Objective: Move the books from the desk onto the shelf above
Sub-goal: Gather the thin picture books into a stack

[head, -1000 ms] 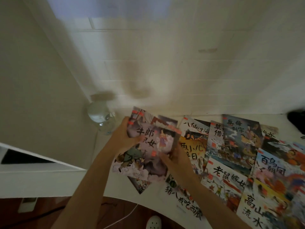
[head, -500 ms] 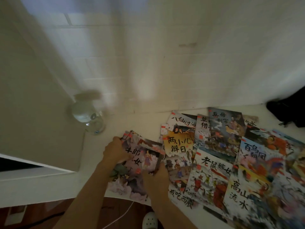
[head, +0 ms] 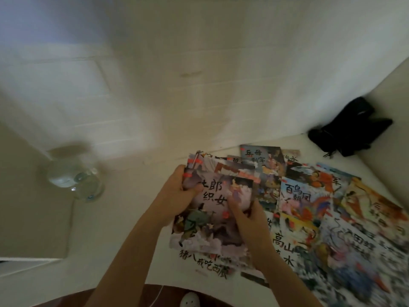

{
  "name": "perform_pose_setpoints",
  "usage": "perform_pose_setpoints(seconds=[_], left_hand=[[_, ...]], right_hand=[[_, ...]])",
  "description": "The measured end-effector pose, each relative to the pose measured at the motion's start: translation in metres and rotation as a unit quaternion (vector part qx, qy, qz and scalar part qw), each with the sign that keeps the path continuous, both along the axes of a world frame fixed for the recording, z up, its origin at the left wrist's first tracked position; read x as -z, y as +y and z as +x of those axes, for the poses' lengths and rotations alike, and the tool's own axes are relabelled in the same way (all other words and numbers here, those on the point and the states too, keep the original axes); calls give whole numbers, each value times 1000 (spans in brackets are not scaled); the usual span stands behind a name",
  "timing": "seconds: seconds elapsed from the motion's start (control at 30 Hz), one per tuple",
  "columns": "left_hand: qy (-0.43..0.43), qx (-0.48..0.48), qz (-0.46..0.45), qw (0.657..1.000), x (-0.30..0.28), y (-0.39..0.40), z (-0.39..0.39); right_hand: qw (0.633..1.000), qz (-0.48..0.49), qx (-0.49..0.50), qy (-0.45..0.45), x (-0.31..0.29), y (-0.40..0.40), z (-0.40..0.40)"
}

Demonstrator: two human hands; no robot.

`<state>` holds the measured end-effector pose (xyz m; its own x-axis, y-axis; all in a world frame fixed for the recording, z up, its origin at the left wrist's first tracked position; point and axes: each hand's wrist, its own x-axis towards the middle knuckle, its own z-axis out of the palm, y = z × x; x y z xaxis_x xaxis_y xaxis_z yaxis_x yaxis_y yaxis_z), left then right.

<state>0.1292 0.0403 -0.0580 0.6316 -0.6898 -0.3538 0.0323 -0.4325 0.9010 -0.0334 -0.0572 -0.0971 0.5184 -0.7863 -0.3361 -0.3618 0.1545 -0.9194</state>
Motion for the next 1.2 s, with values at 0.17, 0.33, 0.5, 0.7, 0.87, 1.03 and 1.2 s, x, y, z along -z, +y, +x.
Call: perform_pose_setpoints(seconds=[0.17, 0.33, 0.5, 0.7, 0.87, 1.03, 1.2], left_hand=[[7, 8, 74, 997, 69, -35, -60], [-121, 44, 207, 970, 100, -55, -106], [-138, 41, 248, 958, 92, -62, -135], [-142, -7, 243, 960, 94, -61, -153], [-8, -32, 238, 971, 87, -64, -133], [-21, 13, 178, 984, 85, -53, -136], [46, -50, 127, 990, 99, -36, -131]], right_hand=[[978, -133, 4, 159, 15, -31, -62], [957, -154, 16, 244, 67, -27, -98], [897, -271, 16, 349, 81, -30, -123], [874, -172, 12, 454, 79, -61, -178], [837, -269, -91, 468, 86, -46, -179], [840, -336, -119, 409, 97, -26, -157], [860, -324, -92, 384, 86, -51, -162]])
